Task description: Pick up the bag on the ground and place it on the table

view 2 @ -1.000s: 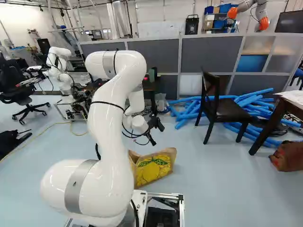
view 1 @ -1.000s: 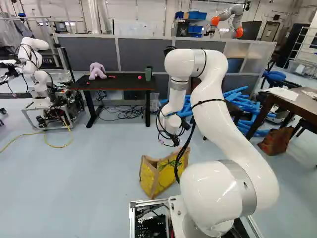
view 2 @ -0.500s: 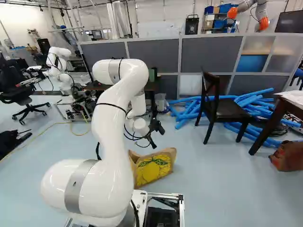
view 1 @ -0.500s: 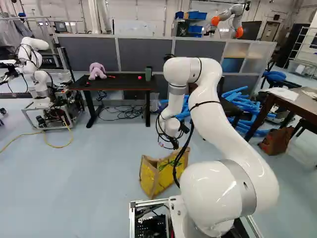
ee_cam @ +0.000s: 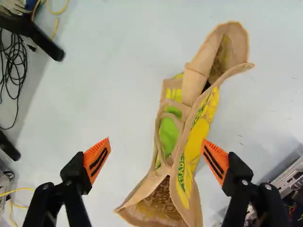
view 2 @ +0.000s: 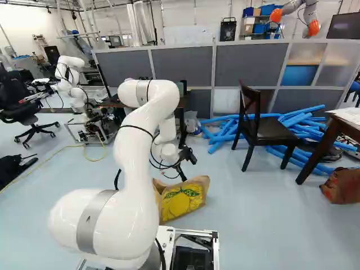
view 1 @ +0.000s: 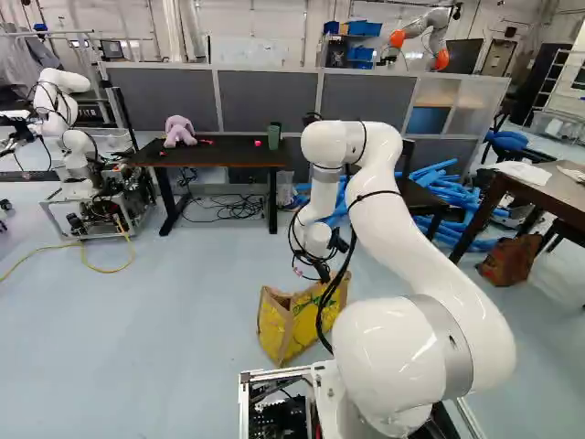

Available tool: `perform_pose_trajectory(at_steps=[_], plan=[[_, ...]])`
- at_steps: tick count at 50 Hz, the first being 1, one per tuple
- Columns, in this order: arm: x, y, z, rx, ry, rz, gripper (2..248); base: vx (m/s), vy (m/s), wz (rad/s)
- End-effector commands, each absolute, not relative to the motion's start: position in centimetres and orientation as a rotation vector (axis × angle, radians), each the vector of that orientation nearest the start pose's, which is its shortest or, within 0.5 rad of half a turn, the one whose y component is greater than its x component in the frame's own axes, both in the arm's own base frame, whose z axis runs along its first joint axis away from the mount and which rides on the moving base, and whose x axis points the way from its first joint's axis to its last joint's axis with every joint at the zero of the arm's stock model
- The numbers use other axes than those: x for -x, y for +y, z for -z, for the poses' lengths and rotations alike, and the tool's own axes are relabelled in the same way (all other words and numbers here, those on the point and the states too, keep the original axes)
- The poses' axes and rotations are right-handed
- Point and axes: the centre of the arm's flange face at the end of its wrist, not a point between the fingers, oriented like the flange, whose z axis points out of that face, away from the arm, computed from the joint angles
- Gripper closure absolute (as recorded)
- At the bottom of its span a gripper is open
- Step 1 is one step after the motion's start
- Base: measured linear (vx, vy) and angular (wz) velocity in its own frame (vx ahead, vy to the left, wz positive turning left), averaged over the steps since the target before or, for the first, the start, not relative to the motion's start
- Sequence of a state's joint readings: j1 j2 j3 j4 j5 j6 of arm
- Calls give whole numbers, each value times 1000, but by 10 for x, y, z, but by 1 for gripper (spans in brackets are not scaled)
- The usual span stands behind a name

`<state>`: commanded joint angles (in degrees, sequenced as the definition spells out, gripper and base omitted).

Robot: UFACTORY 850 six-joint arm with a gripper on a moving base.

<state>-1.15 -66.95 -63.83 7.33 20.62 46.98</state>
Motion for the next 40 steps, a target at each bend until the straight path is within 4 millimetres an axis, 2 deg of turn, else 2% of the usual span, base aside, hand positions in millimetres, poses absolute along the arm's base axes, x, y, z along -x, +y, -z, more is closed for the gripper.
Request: perform_pose_trajectory(at_steps=[40], plan=[[-517,-33,67,2717,1498,191,3,0,0,0]])
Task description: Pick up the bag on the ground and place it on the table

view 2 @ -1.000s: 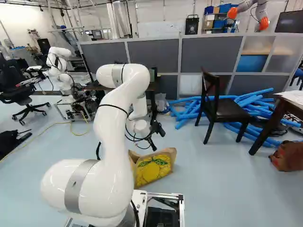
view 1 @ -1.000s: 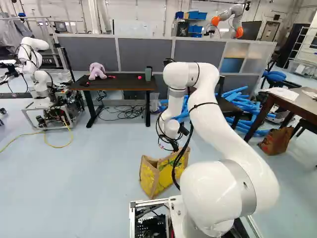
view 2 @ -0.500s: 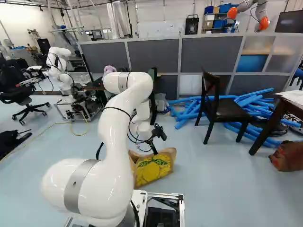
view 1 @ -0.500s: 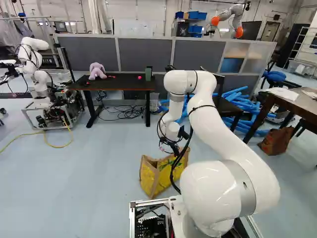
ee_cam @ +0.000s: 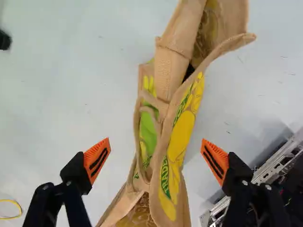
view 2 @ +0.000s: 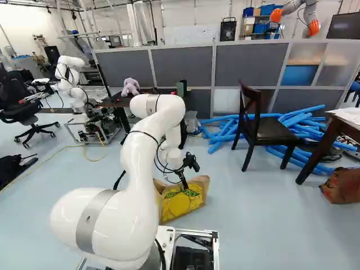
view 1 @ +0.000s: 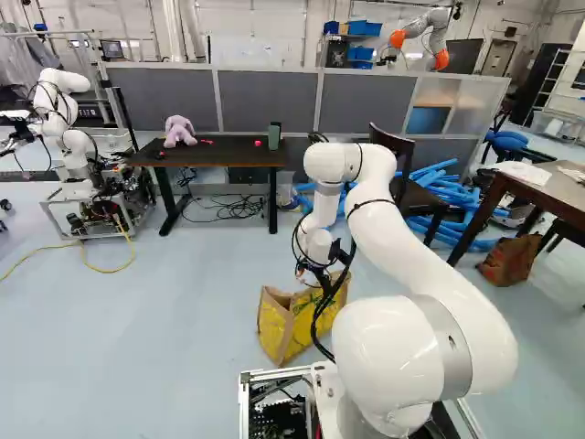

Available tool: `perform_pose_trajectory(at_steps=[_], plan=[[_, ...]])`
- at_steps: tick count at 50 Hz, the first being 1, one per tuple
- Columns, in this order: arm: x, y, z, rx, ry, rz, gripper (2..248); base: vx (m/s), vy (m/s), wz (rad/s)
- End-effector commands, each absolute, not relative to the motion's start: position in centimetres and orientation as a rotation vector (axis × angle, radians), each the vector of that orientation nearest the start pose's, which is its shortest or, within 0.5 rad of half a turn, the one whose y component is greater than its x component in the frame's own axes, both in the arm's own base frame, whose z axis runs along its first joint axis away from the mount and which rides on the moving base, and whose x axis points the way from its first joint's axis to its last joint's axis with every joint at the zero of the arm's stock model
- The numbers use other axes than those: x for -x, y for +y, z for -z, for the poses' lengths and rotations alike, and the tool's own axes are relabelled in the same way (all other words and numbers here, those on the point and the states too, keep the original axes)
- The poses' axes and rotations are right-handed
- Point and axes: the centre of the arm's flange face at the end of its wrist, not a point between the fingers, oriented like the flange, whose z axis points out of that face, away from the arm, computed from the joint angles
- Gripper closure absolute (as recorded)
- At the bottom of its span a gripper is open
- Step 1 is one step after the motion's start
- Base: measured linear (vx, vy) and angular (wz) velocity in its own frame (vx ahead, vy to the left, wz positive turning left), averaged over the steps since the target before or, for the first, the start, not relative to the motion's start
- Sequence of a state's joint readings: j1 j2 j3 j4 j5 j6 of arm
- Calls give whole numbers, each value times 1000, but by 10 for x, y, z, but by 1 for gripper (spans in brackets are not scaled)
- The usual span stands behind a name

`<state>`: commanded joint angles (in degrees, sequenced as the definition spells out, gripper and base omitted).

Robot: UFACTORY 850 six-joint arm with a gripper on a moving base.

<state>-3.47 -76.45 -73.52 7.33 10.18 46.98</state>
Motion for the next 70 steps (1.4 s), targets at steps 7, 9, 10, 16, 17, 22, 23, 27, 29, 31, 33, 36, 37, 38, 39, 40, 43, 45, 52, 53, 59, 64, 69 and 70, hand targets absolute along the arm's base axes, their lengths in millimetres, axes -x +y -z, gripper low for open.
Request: perform_pose_trajectory(at_steps=[7,9,10,16,17,22,23,27,29,31,33,36,37,38,39,40,43,45,52,53,59,64,69,70], plan=[[-517,-37,78,2723,1514,143,3,0,0,0],[-517,-37,81,2724,1518,130,3,0,0,0],[-517,-38,83,2725,1520,124,3,0,0,0],[-517,-41,92,2728,1533,88,3,0,0,0],[-517,-41,94,2728,1535,83,3,0,0,0],[-517,-44,101,2728,1543,64,3,0,0,0],[-517,-44,103,2728,1545,60,3,0,0,0],[-518,-46,109,2727,1551,50,3,0,0,0],[-518,-47,112,2726,1554,46,3,0,0,0],[-519,-48,115,2725,1557,44,3,0,0,0],[-520,-49,118,2724,1559,43,3,0,0,0],[-520,-50,122,2722,1562,43,3,0,0,0],[-521,-50,124,2721,1563,43,3,0,0,0],[-521,-51,126,2721,1564,43,3,0,0,0],[-521,-51,127,2721,1564,44,3,0,0,0],[-521,-51,129,2720,1565,44,3,0,0,0],[-522,-52,133,2720,1566,45,3,0,0,0],[-522,-52,136,2719,1566,45,3,0,0,0],[-522,-52,144,2719,1566,44,3,0,0,0],[-522,-52,145,2719,1566,44,3,0,0,0],[-522,-52,146,2719,1566,44,7,0,0,0],[-522,-52,147,2719,1566,44,42,0,0,0],[-522,-52,147,2719,1566,44,80,0,0,0],[-522,-52,147,2719,1566,44,80,0,0,0]])
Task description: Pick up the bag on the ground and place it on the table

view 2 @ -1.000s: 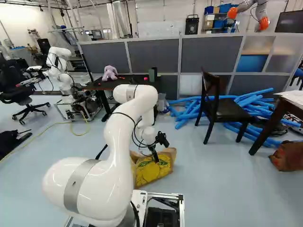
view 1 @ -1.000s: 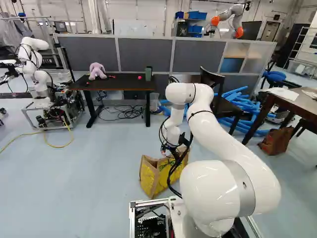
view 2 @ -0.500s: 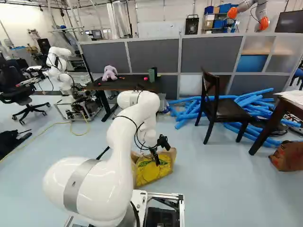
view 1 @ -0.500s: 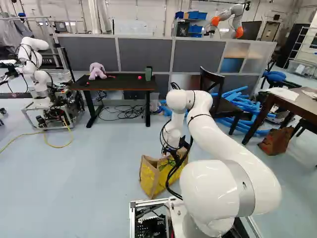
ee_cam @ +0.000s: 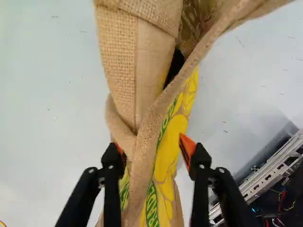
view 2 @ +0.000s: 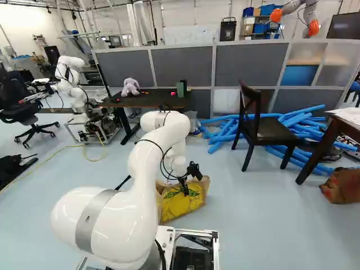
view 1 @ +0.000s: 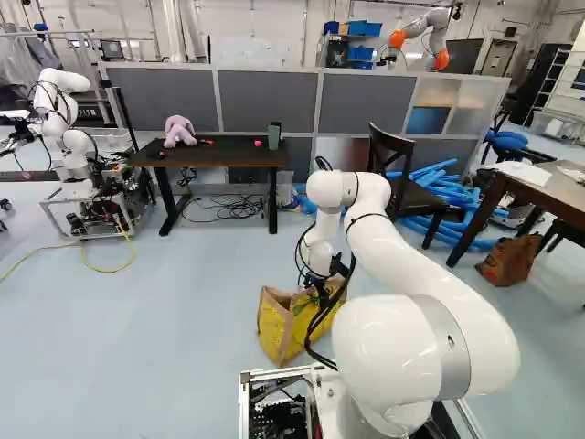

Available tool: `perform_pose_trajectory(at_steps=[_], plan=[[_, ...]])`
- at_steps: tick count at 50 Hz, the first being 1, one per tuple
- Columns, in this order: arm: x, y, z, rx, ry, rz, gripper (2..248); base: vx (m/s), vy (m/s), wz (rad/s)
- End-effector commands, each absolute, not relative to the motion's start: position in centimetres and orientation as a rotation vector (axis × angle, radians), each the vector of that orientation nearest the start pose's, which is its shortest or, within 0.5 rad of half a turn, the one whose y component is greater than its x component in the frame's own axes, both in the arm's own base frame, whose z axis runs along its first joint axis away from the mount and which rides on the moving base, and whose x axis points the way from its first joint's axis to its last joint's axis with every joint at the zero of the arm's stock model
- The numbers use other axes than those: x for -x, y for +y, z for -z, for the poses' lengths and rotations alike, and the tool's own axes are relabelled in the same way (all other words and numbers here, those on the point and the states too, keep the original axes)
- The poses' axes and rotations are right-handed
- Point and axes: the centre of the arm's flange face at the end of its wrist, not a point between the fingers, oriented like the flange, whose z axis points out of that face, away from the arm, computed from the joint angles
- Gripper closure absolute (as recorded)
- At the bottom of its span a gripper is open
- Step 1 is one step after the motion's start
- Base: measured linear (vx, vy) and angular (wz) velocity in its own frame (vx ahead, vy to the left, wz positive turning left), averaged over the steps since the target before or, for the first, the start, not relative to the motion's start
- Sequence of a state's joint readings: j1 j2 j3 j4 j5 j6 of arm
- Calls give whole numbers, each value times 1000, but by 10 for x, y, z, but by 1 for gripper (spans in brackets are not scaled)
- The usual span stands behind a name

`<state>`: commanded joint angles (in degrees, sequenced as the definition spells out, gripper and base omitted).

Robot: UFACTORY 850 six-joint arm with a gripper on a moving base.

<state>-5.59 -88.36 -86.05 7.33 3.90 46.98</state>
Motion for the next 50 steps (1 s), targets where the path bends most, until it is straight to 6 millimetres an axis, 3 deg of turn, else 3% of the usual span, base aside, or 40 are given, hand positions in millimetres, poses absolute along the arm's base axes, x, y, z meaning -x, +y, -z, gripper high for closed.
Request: perform_pose_trajectory(at_steps=[1,6,7,11,12,16,17,31,50], plan=[[-522,-52,147,2719,1566,44,117,0,0,0],[-522,-52,147,2719,1566,44,117,0,0,0],[-522,-52,147,2719,1566,44,155,0,0,0],[-522,-52,147,2719,1566,44,155,0,0,0],[-522,-52,147,2719,1566,44,193,0,0,0],[-522,-52,147,2719,1566,44,193,0,0,0],[-522,-52,147,2719,1566,44,224,0,0,0],[-522,-52,145,2719,1566,44,224,0,0,0],[-522,-52,119,2718,1566,49,224,0,0,0]])
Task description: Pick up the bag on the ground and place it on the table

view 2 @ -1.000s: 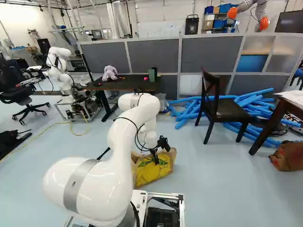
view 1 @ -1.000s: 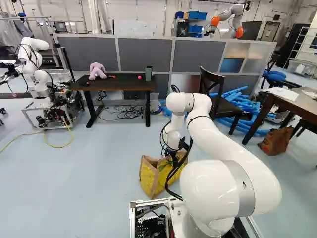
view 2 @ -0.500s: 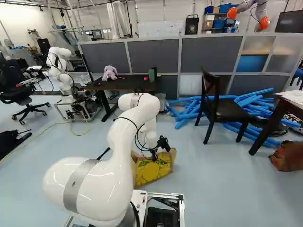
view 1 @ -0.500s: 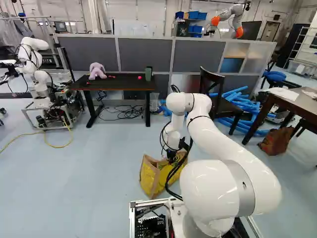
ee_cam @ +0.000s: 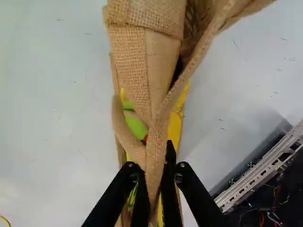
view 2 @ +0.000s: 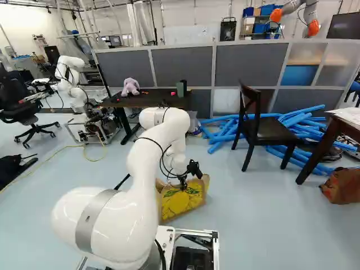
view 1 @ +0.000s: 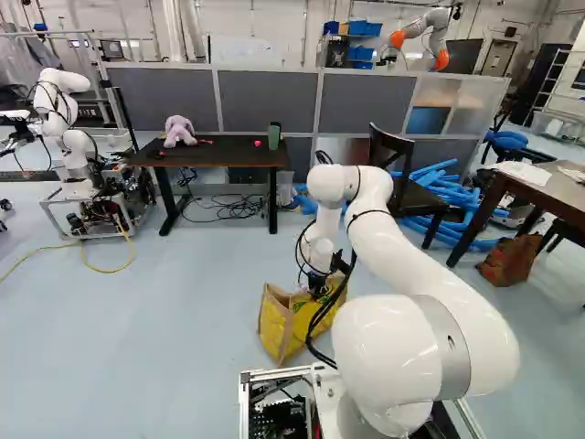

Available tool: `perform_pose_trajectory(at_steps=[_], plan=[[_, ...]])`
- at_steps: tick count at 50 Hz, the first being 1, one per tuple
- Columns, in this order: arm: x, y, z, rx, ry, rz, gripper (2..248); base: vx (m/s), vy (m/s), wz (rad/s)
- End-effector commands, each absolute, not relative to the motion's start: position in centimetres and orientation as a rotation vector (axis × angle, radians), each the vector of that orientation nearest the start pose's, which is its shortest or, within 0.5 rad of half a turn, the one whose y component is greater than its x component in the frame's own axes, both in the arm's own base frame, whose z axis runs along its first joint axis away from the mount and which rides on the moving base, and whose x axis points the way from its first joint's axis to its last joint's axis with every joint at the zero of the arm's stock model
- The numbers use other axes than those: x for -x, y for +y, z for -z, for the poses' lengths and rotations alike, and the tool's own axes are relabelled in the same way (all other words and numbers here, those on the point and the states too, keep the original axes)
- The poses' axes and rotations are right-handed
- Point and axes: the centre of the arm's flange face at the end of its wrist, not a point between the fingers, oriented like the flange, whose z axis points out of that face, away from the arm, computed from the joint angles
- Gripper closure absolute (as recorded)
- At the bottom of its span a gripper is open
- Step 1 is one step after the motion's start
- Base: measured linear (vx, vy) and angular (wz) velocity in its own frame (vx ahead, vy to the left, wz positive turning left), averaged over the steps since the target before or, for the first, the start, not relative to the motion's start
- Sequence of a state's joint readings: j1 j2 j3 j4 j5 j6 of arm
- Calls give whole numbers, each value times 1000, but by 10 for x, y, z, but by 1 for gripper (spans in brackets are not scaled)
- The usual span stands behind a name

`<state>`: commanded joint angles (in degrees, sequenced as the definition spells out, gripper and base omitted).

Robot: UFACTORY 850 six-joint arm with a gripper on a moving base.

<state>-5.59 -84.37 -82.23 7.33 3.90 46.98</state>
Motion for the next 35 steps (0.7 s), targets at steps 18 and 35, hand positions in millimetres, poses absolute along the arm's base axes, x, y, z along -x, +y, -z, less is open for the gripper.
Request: perform_pose_trajectory(at_steps=[18,35], plan=[[-519,-47,92,2722,1552,63,224,0,0,0],[-512,-43,66,2720,1538,109,224,0,0,0]])
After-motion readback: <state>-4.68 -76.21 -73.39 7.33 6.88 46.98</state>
